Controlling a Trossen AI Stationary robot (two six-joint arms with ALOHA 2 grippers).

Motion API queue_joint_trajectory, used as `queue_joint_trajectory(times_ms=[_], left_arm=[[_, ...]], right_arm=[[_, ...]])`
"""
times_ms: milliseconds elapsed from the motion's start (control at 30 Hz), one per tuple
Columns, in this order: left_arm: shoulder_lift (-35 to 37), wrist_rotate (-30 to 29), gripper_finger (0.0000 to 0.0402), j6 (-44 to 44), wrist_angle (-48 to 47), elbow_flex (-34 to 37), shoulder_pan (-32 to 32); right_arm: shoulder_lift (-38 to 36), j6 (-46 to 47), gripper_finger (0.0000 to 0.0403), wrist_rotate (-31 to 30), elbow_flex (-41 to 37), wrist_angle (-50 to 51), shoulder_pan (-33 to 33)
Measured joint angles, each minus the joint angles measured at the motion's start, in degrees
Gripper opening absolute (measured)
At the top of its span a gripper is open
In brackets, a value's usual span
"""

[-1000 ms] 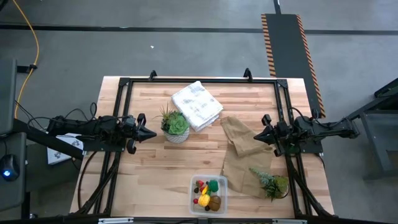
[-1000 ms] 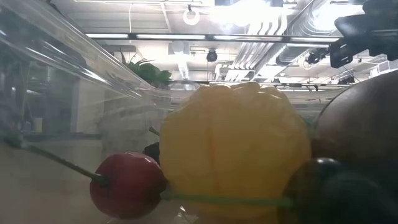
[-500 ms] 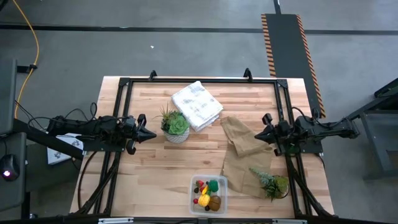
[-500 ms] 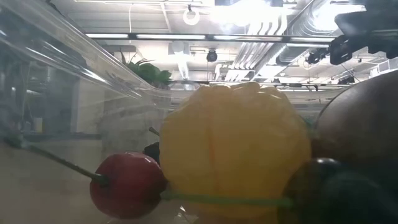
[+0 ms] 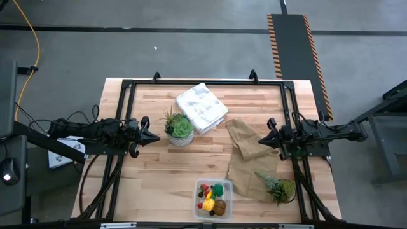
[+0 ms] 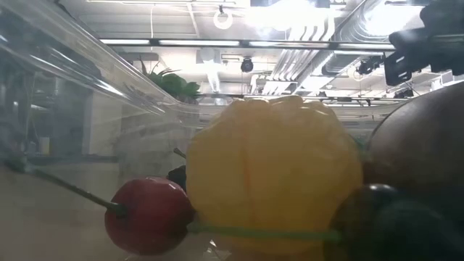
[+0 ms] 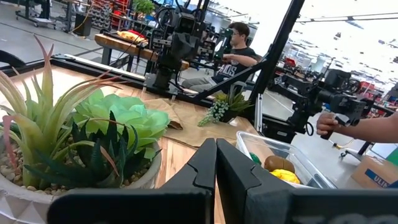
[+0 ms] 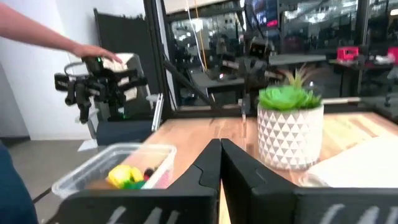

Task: Pick and placing Produce into tupperware
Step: Return to Home Position

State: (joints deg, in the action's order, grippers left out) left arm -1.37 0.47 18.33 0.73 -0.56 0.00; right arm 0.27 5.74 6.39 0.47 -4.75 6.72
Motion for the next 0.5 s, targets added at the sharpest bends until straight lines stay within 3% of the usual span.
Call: queue_joint_trajectory(times_ms=[500], left_arm=[[-4.41, 0.02, 0.0001, 0.00, 0.08, 0.00, -0.01]], right_arm=[[0.02, 2.23, 0.0000, 0.13, 0.00, 2.93, 0.02]])
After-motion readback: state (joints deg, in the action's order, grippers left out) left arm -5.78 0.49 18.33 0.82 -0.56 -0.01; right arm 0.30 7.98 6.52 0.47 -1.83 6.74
